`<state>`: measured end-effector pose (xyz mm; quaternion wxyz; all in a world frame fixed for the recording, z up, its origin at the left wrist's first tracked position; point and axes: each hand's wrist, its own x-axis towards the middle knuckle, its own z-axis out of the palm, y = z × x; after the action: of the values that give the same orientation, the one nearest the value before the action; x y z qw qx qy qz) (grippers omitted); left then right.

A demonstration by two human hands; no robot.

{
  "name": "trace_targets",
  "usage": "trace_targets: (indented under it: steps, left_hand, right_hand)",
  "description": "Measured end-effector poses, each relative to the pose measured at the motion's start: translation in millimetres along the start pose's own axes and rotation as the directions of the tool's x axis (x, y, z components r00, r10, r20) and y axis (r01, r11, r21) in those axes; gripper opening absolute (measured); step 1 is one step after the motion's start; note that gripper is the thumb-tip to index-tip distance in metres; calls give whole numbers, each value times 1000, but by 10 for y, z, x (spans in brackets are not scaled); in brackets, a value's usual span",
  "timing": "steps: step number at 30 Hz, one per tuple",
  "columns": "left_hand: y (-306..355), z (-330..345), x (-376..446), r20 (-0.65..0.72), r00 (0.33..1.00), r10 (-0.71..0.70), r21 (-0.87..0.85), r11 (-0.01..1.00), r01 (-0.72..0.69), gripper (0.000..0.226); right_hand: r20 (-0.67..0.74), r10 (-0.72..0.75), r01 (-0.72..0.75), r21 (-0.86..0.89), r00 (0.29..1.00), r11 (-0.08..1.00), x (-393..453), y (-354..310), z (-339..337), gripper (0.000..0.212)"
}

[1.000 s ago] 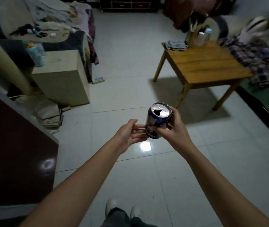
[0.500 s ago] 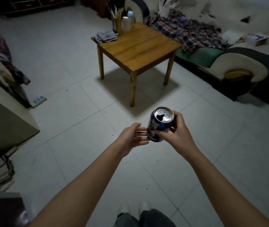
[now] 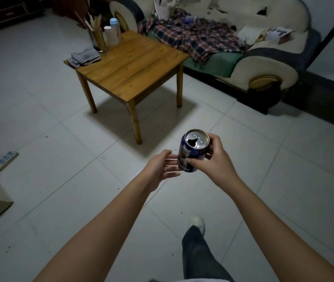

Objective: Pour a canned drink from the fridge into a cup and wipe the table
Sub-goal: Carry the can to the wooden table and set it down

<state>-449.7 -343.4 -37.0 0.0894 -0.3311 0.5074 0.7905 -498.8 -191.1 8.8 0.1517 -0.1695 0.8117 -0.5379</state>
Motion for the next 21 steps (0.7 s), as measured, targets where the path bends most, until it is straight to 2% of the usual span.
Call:
trace_targets:
  steps: [11, 21]
  left_hand:
    - [796, 954, 1247, -93, 995, 23, 10, 1000, -23, 30]
    - [1520, 1190, 2304, -115, 993, 36, 43, 999, -31, 33]
  right_hand:
    - [64, -15, 15, -5, 998, 1000, 1552, 141, -909, 64]
    - [117, -1, 2, -8, 993, 1000, 2865, 250, -1165, 67]
